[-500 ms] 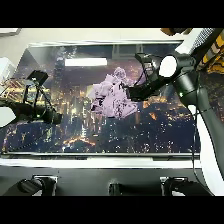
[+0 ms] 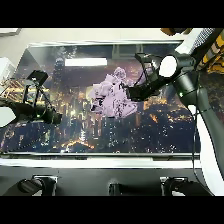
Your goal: Fold the clothes and pants, and hang the long-sleeved shirts on hangers.
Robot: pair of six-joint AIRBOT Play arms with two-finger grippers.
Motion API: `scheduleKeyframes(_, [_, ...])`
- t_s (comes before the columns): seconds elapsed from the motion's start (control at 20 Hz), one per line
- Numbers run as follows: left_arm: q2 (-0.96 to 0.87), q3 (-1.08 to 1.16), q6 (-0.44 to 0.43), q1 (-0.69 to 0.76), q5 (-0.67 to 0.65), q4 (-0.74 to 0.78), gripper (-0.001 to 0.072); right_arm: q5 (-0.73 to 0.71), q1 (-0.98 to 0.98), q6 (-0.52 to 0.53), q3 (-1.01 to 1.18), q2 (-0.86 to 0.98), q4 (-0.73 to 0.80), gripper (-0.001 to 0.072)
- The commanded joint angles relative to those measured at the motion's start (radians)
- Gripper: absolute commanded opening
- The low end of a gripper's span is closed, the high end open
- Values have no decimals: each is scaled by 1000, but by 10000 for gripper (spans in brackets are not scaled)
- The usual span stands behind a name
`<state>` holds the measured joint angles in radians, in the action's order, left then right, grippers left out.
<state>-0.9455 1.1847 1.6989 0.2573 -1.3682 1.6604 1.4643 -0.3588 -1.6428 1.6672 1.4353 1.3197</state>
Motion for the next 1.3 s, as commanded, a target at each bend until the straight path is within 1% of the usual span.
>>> scheduleKeyframes(0.0, [0, 0, 0, -1, 0, 0, 27, 0, -1, -2, 0, 0, 0, 80])
scheduleKeyframes(0.75, [0, 0, 3, 0, -1, -9, 27, 0, -1, -2, 0, 0, 0, 80])
scheduleKeyframes(0.8, [0, 0, 3, 0, -10, -20, 51, 0, -1, -3, 0, 0, 0, 80])
scheduleKeyframes(0.85, [-2, 0, 11, 0, -2, -19, 319, 1, -1, -3, 0, 0, -2, 80])
scheduleKeyframes(0.9, [-5, -6, 46, -4, 12, -18, 680, 0, -1, -3, 0, 0, -2, 80])
scheduleKeyframes(0.95, [-10, -22, 95, -20, 44, -25, 720, 0, -1, -3, 0, 0, -2, 80])
scheduleKeyframes(1.0, [-16, -49, 97, -46, 93, -61, 720, 0, -1, -3, 0, 0, -2, 80])
scheduleKeyframes(1.1, [-31, -142, 96, -121, 270, -209, 718, -8, -1, -3, 0, 0, -2, 80])
scheduleKeyframes(1.15, [-49, -192, 74, -158, 374, -323, 708, -16, -1, -3, 0, 0, 0, 80])
scheduleKeyframes(1.2, [-78, -225, 8, -181, 458, -436, 702, -29, -1, -3, 0, 0, -1, 80])
scheduleKeyframes(1.25, [-121, -244, -77, -189, 533, -540, 702, -45, -1, -3, 0, 0, -2, 81])
